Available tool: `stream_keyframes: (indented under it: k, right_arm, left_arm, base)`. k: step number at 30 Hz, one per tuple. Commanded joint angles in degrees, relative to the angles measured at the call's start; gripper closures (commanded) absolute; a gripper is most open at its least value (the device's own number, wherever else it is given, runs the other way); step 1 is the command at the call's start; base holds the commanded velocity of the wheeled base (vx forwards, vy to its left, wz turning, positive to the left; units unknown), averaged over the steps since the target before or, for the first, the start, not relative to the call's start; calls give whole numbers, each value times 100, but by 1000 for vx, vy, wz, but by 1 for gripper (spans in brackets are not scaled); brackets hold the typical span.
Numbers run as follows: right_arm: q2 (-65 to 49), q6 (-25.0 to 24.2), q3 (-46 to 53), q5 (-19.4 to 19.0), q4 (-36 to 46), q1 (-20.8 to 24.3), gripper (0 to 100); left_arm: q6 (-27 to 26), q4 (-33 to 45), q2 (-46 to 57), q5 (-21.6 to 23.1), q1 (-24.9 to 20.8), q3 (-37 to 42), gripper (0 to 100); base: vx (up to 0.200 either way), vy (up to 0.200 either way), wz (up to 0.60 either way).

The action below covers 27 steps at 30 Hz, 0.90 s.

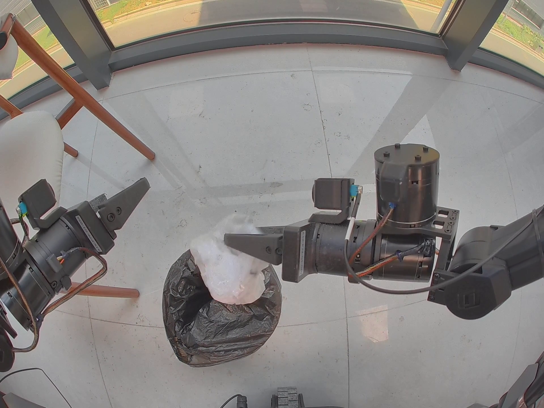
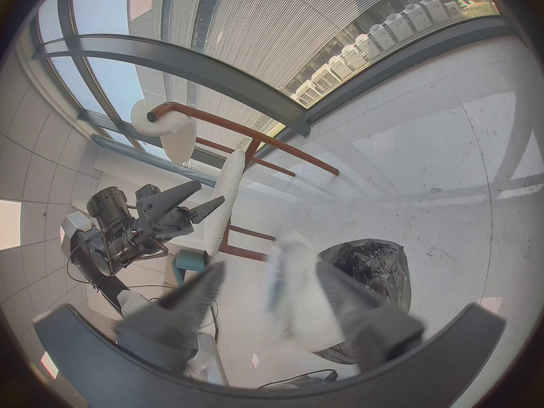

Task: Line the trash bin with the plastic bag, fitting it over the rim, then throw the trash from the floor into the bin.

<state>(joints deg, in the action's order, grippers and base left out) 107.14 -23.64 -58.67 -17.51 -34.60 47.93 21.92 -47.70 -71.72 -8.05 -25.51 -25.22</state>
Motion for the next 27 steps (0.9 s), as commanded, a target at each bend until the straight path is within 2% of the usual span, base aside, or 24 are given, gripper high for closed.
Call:
stream_keyframes:
  k: [1, 7, 11, 16, 23, 27]
  right_arm:
    - [-36, -18, 40, 10, 6, 32, 0]
    - [-545, -124, 365, 81, 58, -56, 0]
    - [-1134, -273, 831, 546, 50, -416, 0]
    - [-2136, -458, 1482, 1003, 67, -1322, 0]
    - [-3665, -361, 2624, 1197, 76, -3194, 0]
    - [-4413, -352, 3055, 1610, 85, -3747, 0]
  left_arm:
    - [-3, -2, 0, -13, 3, -18, 0]
    - [-3, -64, 79, -4, 3, 0, 0]
    - [14, -81, 246, -4, 3, 44, 0]
    - [14, -81, 589, -4, 73, 167, 0]
    - [5, -64, 1160, -13, 627, 492, 0]
    - [23, -20, 1626, 5, 952, 764, 0]
  base:
    - [0, 0, 0]
    - [0, 0, 0]
    - [0, 0, 0]
    - [0, 0, 0]
    - [0, 0, 0]
    - [0, 0, 0]
